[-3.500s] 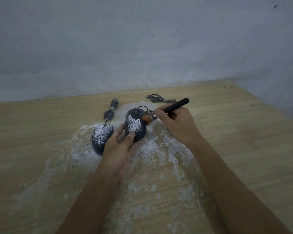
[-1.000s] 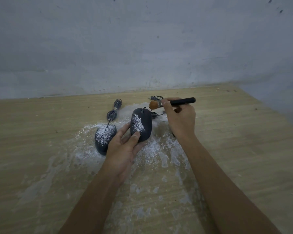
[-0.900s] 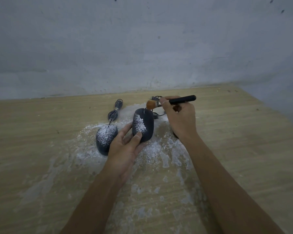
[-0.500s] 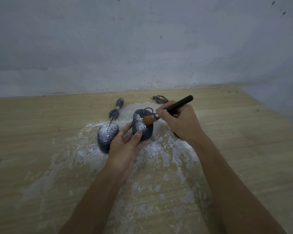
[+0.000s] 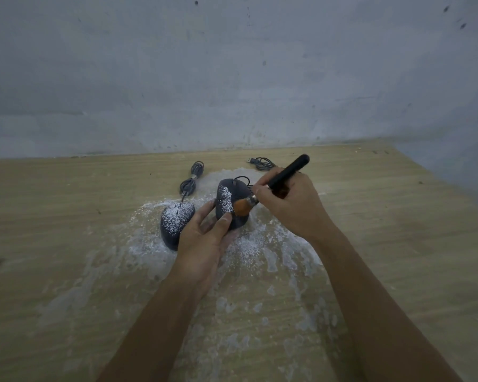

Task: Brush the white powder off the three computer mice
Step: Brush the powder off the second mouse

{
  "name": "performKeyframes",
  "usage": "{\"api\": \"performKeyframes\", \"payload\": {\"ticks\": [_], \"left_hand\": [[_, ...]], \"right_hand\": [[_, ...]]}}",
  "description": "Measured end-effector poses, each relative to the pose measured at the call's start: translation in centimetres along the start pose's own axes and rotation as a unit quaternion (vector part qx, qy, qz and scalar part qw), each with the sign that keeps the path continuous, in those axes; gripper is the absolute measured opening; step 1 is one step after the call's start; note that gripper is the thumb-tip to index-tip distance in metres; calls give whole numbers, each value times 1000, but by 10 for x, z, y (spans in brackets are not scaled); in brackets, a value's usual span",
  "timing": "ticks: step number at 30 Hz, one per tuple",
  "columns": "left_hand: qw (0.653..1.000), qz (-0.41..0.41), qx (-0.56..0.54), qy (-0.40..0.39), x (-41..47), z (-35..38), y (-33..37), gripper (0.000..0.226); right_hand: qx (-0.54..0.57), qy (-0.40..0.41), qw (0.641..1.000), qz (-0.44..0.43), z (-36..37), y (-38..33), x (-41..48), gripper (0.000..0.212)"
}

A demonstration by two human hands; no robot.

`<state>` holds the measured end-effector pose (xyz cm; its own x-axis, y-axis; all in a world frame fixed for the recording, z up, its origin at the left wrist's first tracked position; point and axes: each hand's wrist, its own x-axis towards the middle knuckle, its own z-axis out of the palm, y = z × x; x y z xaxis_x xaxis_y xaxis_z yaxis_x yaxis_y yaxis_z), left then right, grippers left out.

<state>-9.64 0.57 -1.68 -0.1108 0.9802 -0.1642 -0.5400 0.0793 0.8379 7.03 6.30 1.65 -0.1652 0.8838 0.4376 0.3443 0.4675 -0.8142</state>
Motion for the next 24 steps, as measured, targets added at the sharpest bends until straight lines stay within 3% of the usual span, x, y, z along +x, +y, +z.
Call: {"api": "performKeyframes", "payload": {"ticks": [3,7,11,15,21,24], "left_hand": [[1000,1,1,2,0,1,0,33],[1000,0,-5,-1,0,0,0,34],[1000,0,-7,2,1,1,-1,32],[1000,1,-20,-5,1,0,-1,33],[1000,4,-26,0,-1,0,1,32],[1000,0,-26,3,-1,1,1,32]], "right_hand": [[-10,29,999,-10,-1,-2,1,10],[1,-19,1000,-5,-3,-4,-3,11],[18,7,1000,-7,-6,-5,-2,12],[16,-89,996,13,-9,-4,-4,12],[26,-59,998,27,-9,-2,-3,13],[2,61,998,24,-8,-2,-1,13]]}}
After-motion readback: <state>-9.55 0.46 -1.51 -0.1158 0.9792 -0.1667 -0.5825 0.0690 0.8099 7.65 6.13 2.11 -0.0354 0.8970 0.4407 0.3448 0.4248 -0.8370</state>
